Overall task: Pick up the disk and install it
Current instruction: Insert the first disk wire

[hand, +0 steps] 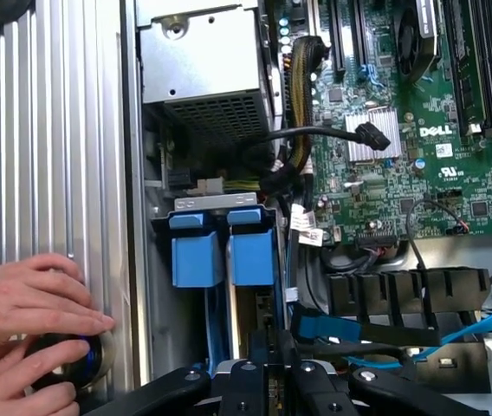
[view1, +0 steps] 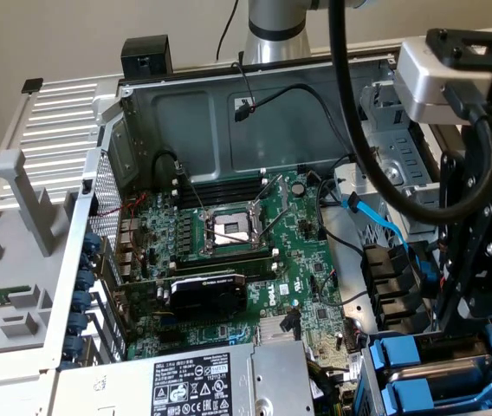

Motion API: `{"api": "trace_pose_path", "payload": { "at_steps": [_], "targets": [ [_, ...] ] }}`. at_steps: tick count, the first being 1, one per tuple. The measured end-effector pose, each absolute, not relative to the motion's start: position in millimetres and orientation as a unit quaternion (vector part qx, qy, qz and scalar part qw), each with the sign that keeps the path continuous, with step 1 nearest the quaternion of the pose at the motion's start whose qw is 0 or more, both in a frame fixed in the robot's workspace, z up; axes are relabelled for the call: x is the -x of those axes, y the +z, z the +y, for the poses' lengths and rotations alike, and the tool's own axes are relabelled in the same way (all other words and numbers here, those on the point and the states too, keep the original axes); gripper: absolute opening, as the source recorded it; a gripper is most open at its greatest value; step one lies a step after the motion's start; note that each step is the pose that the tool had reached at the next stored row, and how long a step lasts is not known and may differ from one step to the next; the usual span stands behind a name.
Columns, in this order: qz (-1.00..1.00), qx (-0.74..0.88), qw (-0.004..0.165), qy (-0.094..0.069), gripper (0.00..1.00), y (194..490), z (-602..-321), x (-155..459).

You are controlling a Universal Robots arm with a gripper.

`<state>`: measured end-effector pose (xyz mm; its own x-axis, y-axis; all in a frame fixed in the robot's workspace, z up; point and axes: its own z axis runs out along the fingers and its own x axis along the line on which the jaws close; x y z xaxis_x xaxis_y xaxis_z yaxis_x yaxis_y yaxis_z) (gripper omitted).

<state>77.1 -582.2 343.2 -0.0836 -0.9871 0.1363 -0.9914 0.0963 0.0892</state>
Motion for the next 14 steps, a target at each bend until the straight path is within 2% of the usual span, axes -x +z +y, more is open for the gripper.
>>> {"api": "trace_pose_path", "payload": {
  "at_steps": [14],
  "targets": [
    [-0.734,-0.675,0.08,0.014,0.17,342.3,-582.3,-75.5]
  ]
}}
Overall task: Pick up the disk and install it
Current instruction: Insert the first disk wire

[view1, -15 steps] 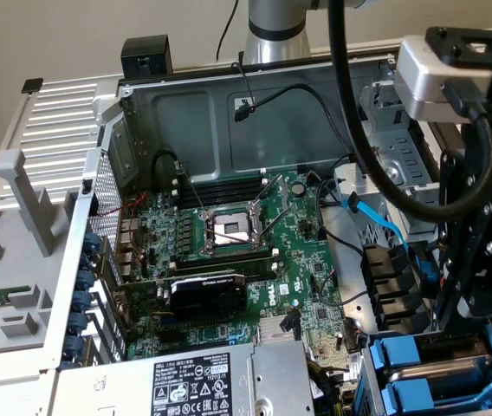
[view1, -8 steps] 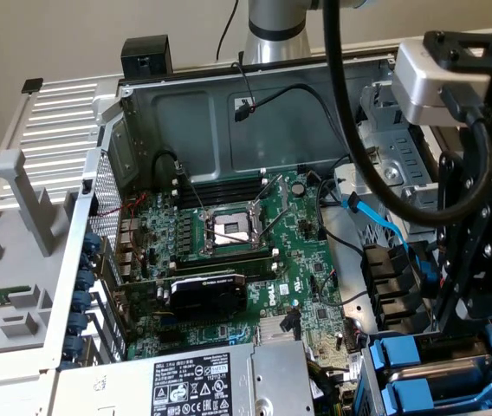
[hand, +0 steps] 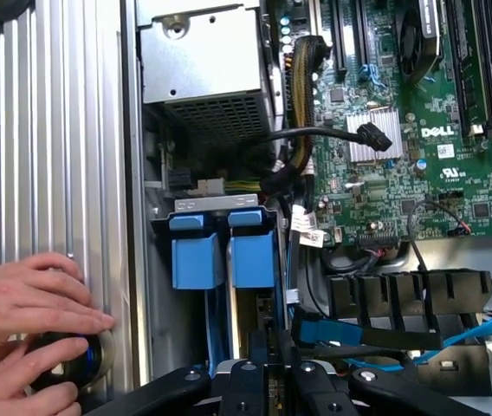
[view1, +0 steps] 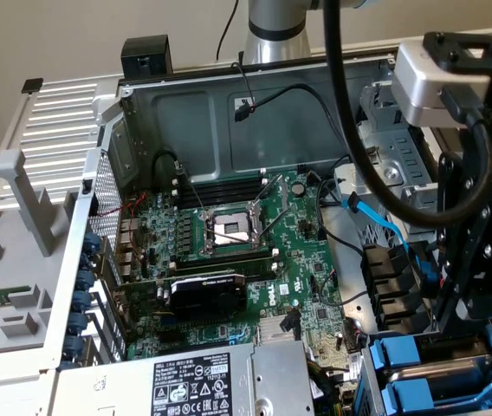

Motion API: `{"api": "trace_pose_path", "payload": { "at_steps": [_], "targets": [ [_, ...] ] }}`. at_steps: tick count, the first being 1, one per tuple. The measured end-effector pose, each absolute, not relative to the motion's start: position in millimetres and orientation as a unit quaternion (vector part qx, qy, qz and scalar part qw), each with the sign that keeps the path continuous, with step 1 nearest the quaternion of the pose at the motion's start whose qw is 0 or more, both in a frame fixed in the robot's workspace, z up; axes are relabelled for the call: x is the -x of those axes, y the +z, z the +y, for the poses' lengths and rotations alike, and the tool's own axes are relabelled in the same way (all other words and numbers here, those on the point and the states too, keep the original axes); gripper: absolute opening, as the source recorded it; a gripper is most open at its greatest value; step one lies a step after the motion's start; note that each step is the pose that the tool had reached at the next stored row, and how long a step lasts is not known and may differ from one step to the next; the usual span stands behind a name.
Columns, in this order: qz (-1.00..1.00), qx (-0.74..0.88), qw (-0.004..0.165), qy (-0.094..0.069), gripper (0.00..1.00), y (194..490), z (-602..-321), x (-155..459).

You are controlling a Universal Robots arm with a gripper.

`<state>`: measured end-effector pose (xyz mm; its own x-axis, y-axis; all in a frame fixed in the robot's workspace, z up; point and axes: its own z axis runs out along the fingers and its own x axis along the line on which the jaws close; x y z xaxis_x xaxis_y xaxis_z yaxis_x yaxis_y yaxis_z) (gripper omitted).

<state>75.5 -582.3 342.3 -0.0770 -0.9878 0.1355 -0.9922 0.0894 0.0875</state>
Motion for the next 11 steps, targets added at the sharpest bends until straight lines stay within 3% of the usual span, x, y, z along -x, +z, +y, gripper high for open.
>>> {"api": "trace_pose_path", "payload": {
  "at_steps": [11],
  "targets": [
    [-0.733,-0.675,0.079,0.014,0.17,341.1,-582.8,-75.5]
  ]
}}
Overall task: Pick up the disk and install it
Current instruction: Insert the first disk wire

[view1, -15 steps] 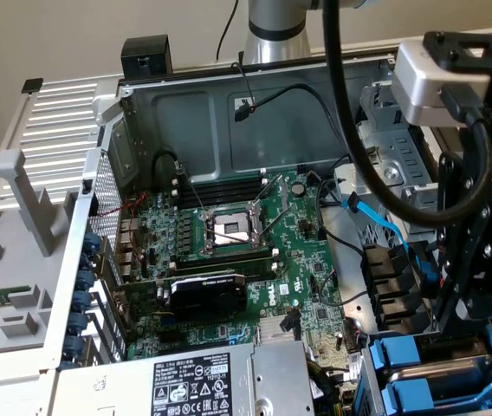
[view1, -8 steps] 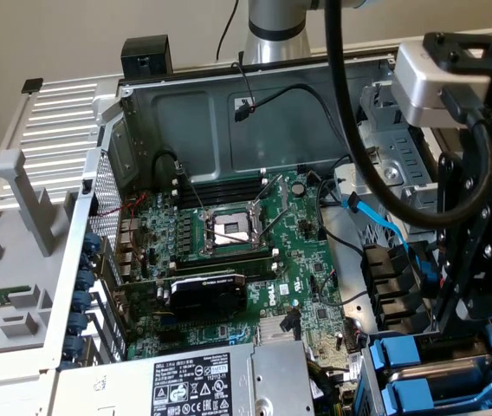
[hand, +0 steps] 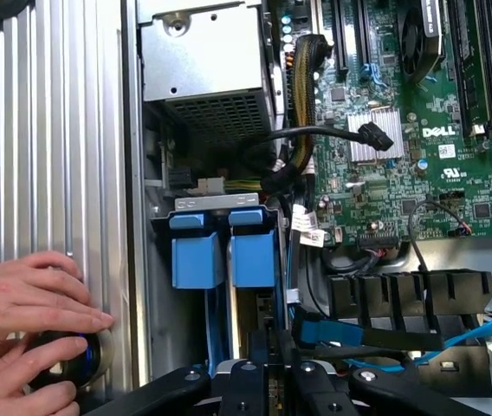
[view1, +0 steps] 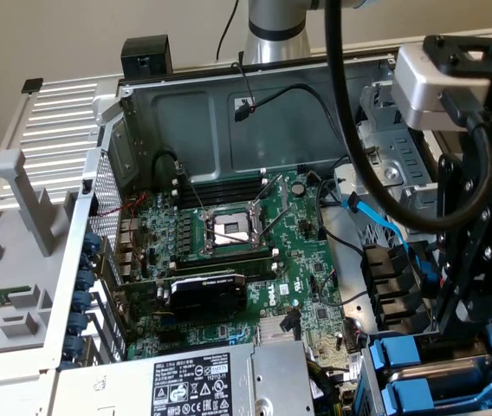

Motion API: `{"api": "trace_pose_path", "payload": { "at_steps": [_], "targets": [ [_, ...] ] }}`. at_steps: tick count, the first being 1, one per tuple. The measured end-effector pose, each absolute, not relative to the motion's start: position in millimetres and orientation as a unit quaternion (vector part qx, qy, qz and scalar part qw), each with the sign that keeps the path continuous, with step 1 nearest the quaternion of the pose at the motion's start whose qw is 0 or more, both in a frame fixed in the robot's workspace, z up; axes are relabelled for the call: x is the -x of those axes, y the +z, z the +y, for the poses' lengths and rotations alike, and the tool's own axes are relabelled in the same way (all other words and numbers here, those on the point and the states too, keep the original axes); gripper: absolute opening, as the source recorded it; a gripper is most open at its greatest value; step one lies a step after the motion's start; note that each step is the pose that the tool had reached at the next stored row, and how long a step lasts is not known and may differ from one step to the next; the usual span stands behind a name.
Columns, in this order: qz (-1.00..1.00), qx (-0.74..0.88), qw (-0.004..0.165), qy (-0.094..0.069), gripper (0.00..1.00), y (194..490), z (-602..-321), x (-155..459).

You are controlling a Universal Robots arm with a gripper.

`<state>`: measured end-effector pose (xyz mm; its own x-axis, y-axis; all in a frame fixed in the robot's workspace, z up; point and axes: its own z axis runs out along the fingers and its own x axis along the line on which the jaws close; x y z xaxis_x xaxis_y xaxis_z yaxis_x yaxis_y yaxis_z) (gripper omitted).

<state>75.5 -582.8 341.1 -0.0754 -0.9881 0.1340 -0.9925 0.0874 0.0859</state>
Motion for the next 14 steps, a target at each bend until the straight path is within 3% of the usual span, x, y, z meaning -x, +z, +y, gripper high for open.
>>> {"api": "trace_pose_path", "payload": {
  "at_steps": [14],
  "targets": [
    [-0.733,-0.675,0.076,0.016,0.17,339.5,-582.6,-74.4]
  ]
}}
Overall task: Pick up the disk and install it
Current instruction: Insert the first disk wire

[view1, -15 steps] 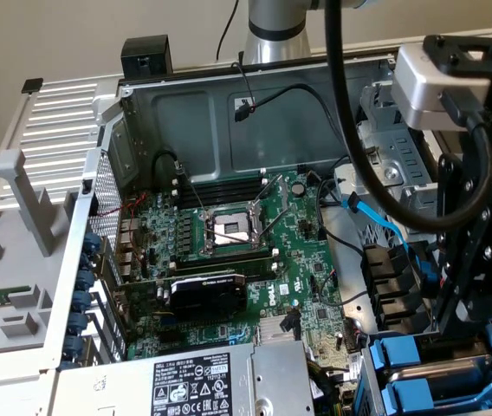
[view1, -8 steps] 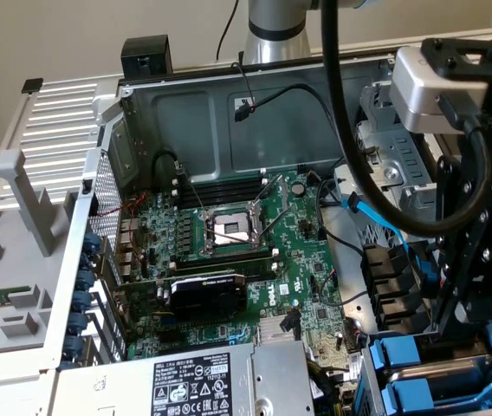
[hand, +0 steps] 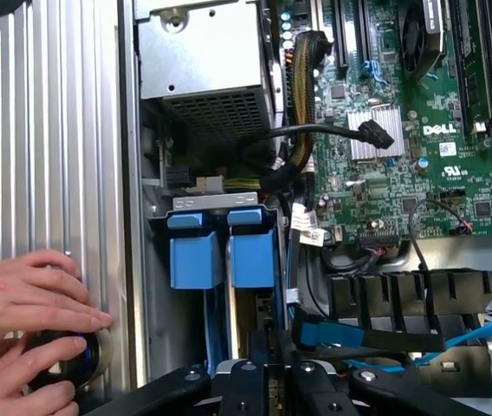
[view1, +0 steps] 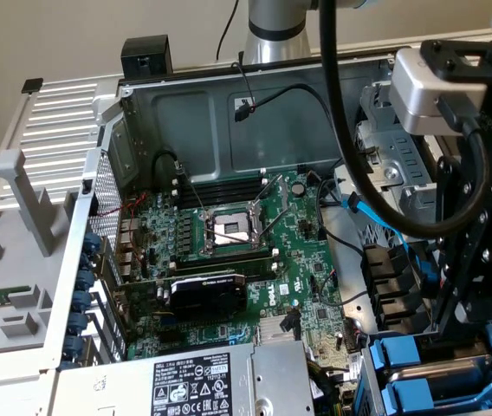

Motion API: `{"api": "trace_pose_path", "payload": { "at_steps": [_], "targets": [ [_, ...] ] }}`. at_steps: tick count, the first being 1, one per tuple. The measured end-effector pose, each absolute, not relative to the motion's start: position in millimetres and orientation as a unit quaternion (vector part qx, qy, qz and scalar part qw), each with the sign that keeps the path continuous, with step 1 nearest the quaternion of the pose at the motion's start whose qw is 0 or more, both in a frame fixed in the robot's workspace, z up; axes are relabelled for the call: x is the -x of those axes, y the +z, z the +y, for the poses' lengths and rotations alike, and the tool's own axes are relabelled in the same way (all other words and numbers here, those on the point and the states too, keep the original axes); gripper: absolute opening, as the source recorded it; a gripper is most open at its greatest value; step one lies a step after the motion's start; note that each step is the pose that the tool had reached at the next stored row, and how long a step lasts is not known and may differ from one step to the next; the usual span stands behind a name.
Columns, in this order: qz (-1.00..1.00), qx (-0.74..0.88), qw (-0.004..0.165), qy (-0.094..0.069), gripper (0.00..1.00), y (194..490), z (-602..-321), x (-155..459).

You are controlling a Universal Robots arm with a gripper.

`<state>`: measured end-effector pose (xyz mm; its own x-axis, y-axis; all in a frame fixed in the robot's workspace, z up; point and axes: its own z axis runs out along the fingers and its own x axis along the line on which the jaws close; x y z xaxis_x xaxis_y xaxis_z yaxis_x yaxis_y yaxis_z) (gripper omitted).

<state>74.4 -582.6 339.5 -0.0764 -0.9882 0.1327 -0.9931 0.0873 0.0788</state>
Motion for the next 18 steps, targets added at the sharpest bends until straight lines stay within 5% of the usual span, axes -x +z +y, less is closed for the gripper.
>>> {"api": "trace_pose_path", "payload": {
  "at_steps": [18],
  "targets": [
    [-0.734,-0.675,0.072,0.017,0.17,338.6,-582.3,-73.4]
  ]
}}
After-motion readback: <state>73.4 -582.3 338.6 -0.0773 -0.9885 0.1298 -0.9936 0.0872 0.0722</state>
